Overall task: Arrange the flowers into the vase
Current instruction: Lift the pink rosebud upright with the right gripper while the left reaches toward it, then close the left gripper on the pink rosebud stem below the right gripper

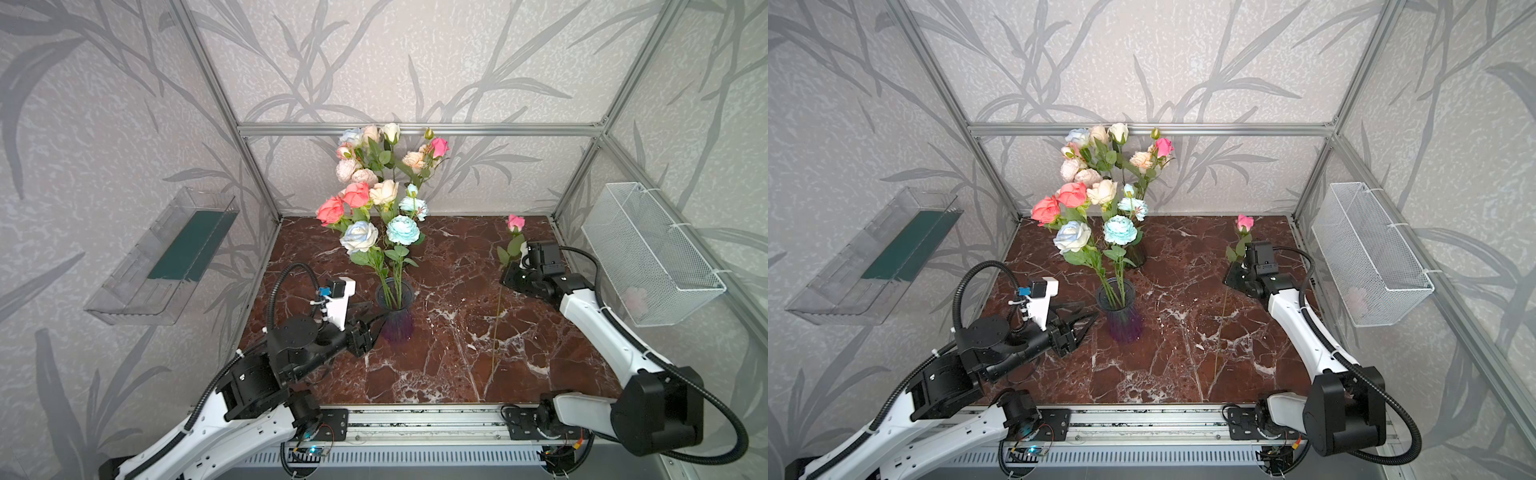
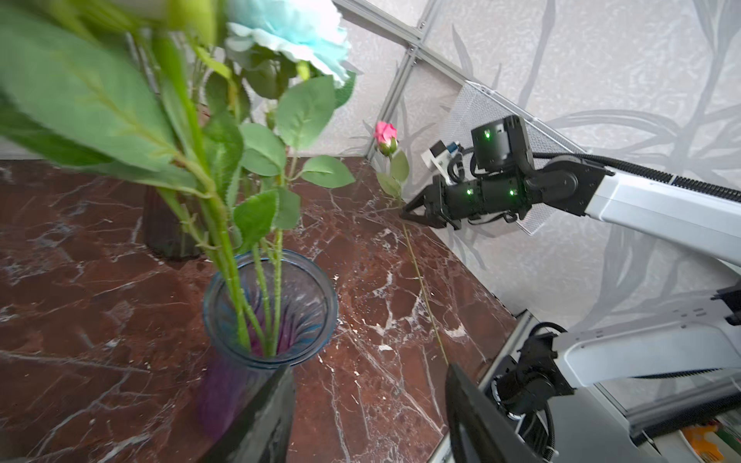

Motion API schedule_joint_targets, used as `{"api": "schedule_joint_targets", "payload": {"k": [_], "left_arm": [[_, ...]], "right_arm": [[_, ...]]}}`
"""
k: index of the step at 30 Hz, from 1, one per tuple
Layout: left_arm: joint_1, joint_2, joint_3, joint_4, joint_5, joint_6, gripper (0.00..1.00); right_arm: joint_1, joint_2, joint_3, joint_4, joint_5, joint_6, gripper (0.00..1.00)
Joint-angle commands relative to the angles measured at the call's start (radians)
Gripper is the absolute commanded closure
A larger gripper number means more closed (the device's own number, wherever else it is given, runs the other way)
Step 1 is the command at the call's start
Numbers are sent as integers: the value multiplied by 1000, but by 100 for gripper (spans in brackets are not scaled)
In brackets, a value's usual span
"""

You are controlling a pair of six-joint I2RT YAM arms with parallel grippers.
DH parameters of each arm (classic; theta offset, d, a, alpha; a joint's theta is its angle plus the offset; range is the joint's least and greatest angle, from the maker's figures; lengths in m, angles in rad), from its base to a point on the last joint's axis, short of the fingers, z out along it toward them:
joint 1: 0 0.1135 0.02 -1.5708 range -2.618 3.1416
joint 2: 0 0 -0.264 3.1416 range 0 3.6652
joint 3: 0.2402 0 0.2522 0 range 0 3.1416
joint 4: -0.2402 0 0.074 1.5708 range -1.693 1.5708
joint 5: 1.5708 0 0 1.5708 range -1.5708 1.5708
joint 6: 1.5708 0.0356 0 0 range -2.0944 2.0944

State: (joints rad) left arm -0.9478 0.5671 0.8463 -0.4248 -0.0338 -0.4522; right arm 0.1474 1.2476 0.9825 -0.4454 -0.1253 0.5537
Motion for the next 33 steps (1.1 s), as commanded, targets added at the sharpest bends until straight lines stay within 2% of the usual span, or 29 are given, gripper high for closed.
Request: {"api": "schedule_joint_targets", "payload": {"k": [1,4,6,9,13,22,28,33], "left_arm": [[-56,87,55,54,6,56,40],[-147,209,107,88,-37,95,39],[-198,277,140,124,-72,122,38],[-231,363,172,195,-101,128,33],[-253,462,220,247,-95,131,31],[-277,689,269,452,-127,84,31],[-275,844,359,508,-196,84,32],[-264,946,446,493,-167,96,36]], "right_arm": [[21,-67,41,12,-11,12,100],[50,-125,35,57,-19,14,100],[83,-181,5,105,23,14,100],[121,-266,-59,184,43,20,100],[138,-365,-117,247,66,39,100],[139,-519,-174,312,-37,131,100],[142,-599,-209,346,-124,197,100],[142,-621,-215,334,-171,204,100]]}}
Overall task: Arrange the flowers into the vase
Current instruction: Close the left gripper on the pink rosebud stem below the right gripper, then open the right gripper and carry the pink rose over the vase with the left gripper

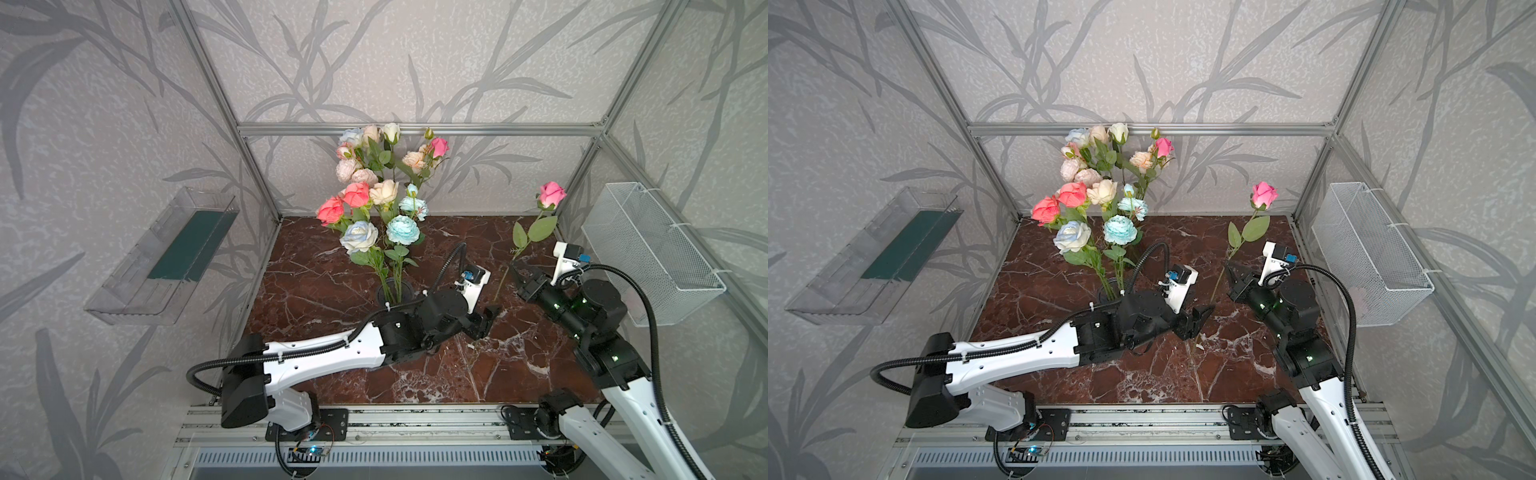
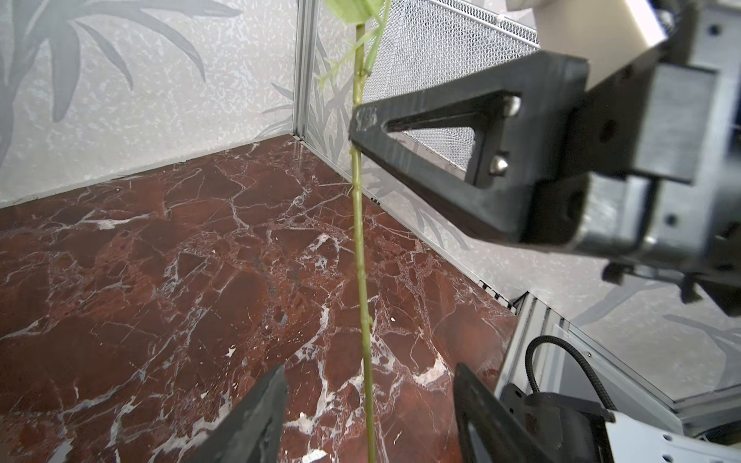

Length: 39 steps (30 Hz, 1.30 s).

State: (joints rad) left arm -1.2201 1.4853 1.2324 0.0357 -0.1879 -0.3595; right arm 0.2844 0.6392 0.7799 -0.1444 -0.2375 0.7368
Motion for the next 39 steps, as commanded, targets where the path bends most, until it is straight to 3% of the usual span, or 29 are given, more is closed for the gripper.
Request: {"api": "schedule_joint_targets", "payload": {"k": [1,4,8,12,16,27,30,34,39], "left_arm": [[13,41,71,30,-6,1,38],[38,68,88,29,28,-27,47],[70,81,79,59,66,-58,68],[85,91,81,60,90,-71,78],[92,97,82,62,105,-73,80],[96,97,81,59,139,-53,100],[96,91,79,57,135,-45,100],[97,52,78,28,72,-12,100],[97,-49,68,10,26,94,100]], "right_arm": [[6,-15,-13,31,-67,22,100],[7,-28,-19,28,-80,25,100],[7,-37,-32,37,-92,32,100],[7,-34,-37,46,-107,36,100],[8,-34,-40,53,-118,42,100],[9,-38,-39,61,-133,46,100],[9,-32,-31,61,-144,42,90],[9,-53,-18,59,-166,26,69],[9,-111,-19,13,-153,-10,62]]}}
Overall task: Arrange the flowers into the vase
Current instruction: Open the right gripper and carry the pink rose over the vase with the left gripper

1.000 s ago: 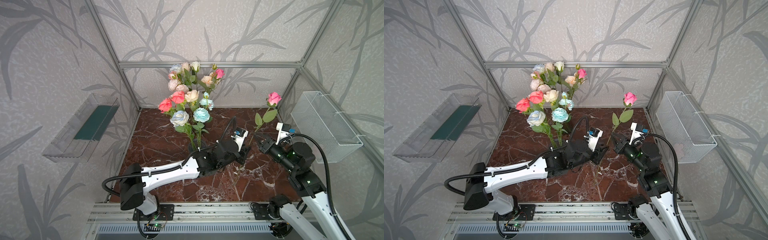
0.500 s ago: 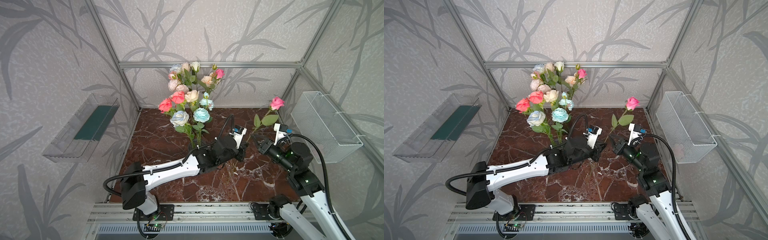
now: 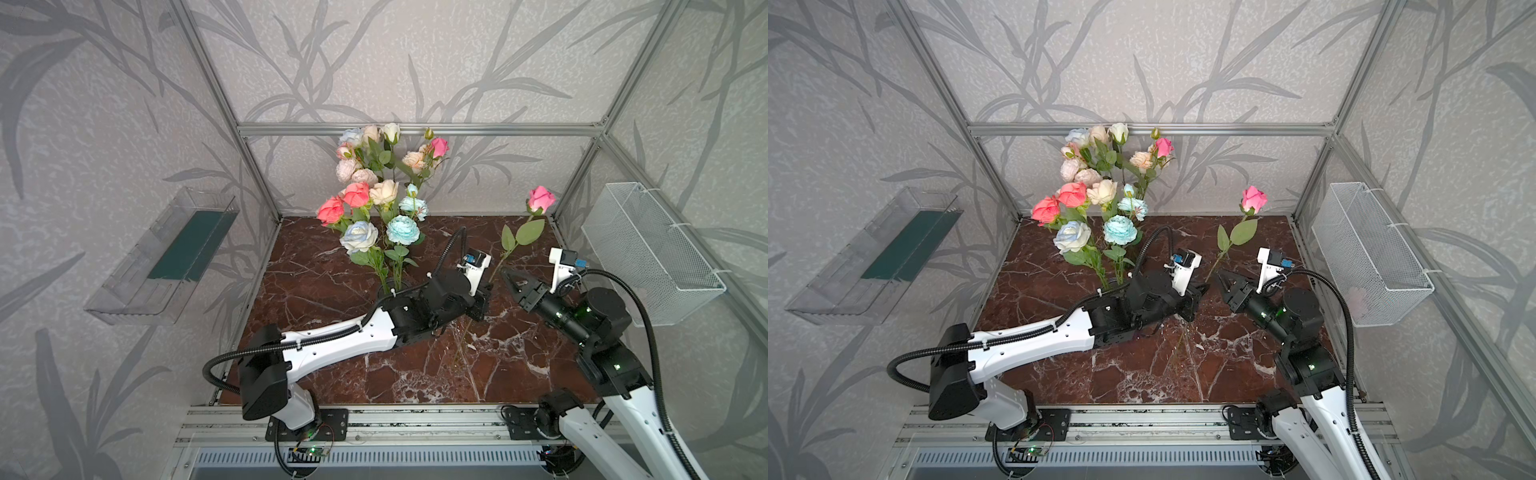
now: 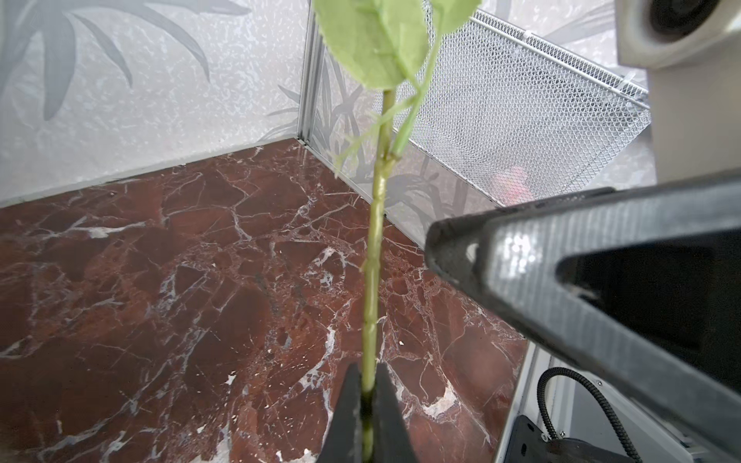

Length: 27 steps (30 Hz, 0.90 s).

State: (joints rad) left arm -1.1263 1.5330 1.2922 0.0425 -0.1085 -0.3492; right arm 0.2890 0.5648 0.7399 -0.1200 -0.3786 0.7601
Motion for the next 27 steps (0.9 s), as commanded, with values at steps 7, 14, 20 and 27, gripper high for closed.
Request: {"api": "schedule_joint_targets", "payload": {"k": [7,14,20,27], "left_arm": [[5,-258,-15,26,-88,244,100],[4,-389,-76,141,-111,419,100],[8,-421,-51,159,-152,553,100],[110,-421,-84,216,-129,537,100]], "right_arm": [[4,-29,-41,-16,60,-39,60],[4,21,-69,18,71,-27,59],[4,50,-84,50,69,-14,59],[4,69,-103,83,60,-5,59]]}}
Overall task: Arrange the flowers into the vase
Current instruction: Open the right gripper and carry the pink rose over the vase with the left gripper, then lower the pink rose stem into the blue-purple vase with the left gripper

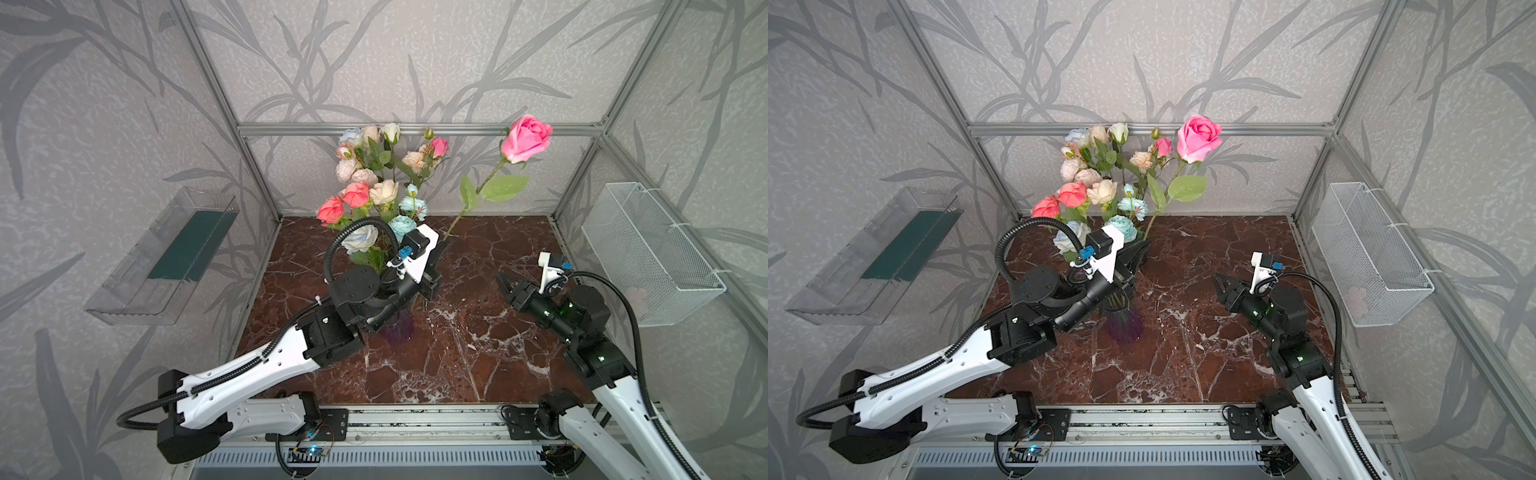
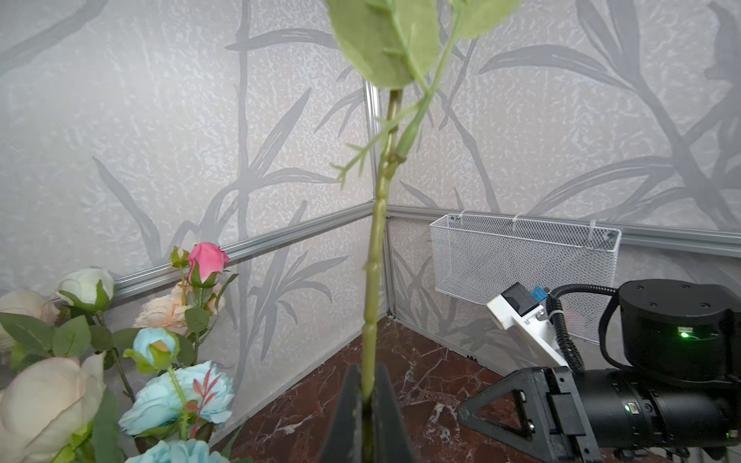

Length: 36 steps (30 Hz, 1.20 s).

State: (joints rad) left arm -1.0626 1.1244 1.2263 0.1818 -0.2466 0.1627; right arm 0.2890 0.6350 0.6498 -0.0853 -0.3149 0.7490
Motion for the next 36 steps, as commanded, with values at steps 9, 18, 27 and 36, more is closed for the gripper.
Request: {"api": "schedule_joint_targets", "payload": {"k": [9,18,27,36], "left_arm": [[175,20,-66,113,137,-78,100],[191,-7,-310,282,132,-152,100],[192,-85,-519,362,103,-279,100],[192,-159,-601,382,51,-304,98]], "right_arm": [[4,12,-22,62,-3,-2,59],[4,22,-44,80,-12,1,59],[4,37,-49,82,-18,9,59],[20,67,-43,97,-23,17,59]]}}
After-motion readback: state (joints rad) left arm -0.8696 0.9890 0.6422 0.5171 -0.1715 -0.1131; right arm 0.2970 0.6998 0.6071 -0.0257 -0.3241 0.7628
